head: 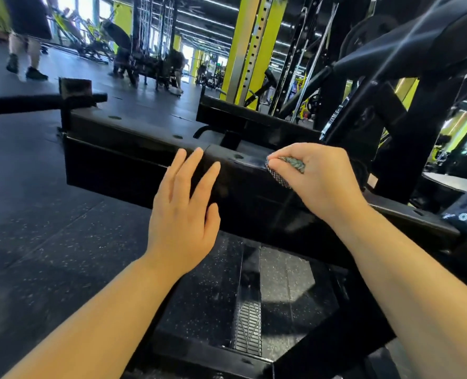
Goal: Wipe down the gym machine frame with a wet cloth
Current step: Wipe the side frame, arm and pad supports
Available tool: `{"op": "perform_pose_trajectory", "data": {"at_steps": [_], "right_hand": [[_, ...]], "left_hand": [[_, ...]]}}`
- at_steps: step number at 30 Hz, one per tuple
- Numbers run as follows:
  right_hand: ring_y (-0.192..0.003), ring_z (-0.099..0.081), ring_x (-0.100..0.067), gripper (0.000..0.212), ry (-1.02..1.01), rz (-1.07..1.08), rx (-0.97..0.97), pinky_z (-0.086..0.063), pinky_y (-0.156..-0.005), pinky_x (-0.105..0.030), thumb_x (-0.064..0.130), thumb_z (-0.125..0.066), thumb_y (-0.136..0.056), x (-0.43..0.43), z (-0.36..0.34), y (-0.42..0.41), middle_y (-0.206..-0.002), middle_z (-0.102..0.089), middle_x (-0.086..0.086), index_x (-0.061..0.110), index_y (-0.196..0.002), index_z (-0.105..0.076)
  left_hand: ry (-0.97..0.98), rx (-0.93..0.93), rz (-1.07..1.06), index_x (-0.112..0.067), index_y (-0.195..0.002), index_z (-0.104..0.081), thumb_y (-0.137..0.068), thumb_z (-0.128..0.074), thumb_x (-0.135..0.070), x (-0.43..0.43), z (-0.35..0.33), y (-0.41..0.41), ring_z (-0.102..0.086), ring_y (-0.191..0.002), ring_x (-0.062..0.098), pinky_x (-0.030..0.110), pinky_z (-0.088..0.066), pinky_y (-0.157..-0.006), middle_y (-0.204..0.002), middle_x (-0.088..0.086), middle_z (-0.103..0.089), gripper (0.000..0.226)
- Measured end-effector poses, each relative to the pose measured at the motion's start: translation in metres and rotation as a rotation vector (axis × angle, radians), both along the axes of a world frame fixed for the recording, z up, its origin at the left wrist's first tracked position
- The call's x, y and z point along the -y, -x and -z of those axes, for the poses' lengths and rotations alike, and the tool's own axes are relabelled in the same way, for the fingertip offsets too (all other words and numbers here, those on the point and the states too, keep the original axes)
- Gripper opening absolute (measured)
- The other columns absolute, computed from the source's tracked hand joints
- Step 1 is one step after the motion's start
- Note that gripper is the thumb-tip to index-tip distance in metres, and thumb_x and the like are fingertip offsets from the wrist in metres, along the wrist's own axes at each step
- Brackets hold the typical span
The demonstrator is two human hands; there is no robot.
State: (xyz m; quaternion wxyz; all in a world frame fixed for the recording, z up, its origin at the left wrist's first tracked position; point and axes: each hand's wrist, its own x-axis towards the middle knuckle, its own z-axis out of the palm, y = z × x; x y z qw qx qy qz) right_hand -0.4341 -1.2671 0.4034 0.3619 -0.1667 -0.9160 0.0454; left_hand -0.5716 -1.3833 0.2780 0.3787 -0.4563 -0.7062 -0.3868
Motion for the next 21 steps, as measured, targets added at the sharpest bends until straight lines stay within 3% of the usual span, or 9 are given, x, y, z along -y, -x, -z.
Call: {"op": "perform_pose_trajectory", "data": {"at_steps": [3, 6, 9, 11, 13, 15, 18, 21], "right_hand": [[-0.092, -0.062, -0.003, 0.018, -0.042, -0.009, 0.001, -0.044, -0.084, -0.014, 0.028, -0.06, -0.092, 0.02, 0.001, 0.037, -0.098, -0.071, 0.011, 0.022, -0.102, -0.074], [-0.1, -0.061, -0.01, 0.022, -0.097, -0.041, 0.126, -0.047, -0.088, -0.03, 0.031, -0.054, -0.096, 0.032, 0.001, 0.057, -0.108, -0.068, 0.008, 0.025, -0.11, -0.07], [-0.1, -0.062, -0.006, 0.019, -0.08, -0.104, 0.162, -0.047, -0.092, -0.025, 0.029, -0.06, -0.092, 0.015, -0.006, 0.022, -0.105, -0.069, 0.011, 0.025, -0.107, -0.072], [-0.093, -0.063, -0.002, 0.015, -0.03, -0.058, 0.15, -0.047, -0.089, -0.019, 0.027, -0.066, -0.088, -0.002, -0.012, -0.006, -0.096, -0.07, 0.013, 0.023, -0.099, -0.074], [-0.089, -0.062, -0.001, 0.013, 0.015, 0.028, 0.148, -0.045, -0.085, -0.015, 0.027, -0.066, -0.088, -0.011, -0.015, -0.018, -0.092, -0.071, 0.013, 0.023, -0.096, -0.075], [-0.091, -0.062, -0.002, 0.015, -0.006, 0.052, 0.135, -0.044, -0.085, -0.016, 0.029, -0.063, -0.09, -0.007, -0.016, -0.002, -0.095, -0.071, 0.012, 0.023, -0.097, -0.075], [-0.099, -0.061, -0.006, 0.02, -0.043, -0.004, 0.098, -0.044, -0.089, -0.02, 0.031, -0.057, -0.093, 0.019, -0.009, 0.044, -0.104, -0.07, 0.011, 0.025, -0.104, -0.073], [-0.107, -0.059, -0.01, 0.024, -0.072, -0.053, 0.114, -0.045, -0.092, -0.026, 0.031, -0.053, -0.096, 0.038, -0.005, 0.067, -0.114, -0.067, 0.008, 0.025, -0.113, -0.069]], "left_hand": [[-0.071, 0.03, -0.005, -0.006, -0.131, -0.049, -0.087, -0.041, -0.019, 0.001, -0.013, 0.002, -0.034, -0.133, 0.031, 0.037, -0.025, -0.111, -0.138, 0.015, -0.045, 0.046], [-0.149, 0.068, -0.023, -0.004, -0.124, -0.055, -0.085, -0.041, -0.017, 0.005, -0.026, 0.002, -0.042, -0.125, 0.029, 0.035, -0.028, -0.107, -0.13, 0.014, -0.052, 0.043], [-0.147, 0.089, -0.068, -0.006, -0.123, -0.056, -0.086, -0.04, -0.02, 0.008, -0.031, 0.006, -0.039, -0.129, 0.028, 0.04, -0.027, -0.108, -0.131, 0.011, -0.052, 0.042], [-0.123, 0.098, -0.099, -0.008, -0.123, -0.056, -0.087, -0.038, -0.022, 0.012, -0.037, 0.015, -0.038, -0.131, 0.028, 0.047, -0.028, -0.109, -0.133, 0.009, -0.051, 0.043], [-0.069, 0.121, -0.104, -0.01, -0.122, -0.057, -0.087, -0.035, -0.025, 0.015, -0.04, 0.024, -0.039, -0.132, 0.028, 0.046, -0.022, -0.112, -0.131, 0.007, -0.054, 0.044], [-0.032, 0.121, -0.099, -0.012, -0.118, -0.059, -0.087, -0.032, -0.026, 0.017, -0.044, 0.031, -0.043, -0.129, 0.028, 0.043, -0.018, -0.112, -0.124, 0.005, -0.058, 0.044], [-0.001, 0.09, -0.096, -0.01, -0.113, -0.062, -0.086, -0.033, -0.024, 0.02, -0.047, 0.032, -0.049, -0.12, 0.029, 0.05, -0.03, -0.109, -0.115, 0.005, -0.063, 0.042], [0.015, 0.07, -0.092, -0.012, -0.115, -0.062, -0.086, -0.032, -0.024, 0.024, -0.05, 0.033, -0.049, -0.119, 0.026, 0.049, -0.029, -0.108, -0.116, 0.003, -0.063, 0.043]]}}
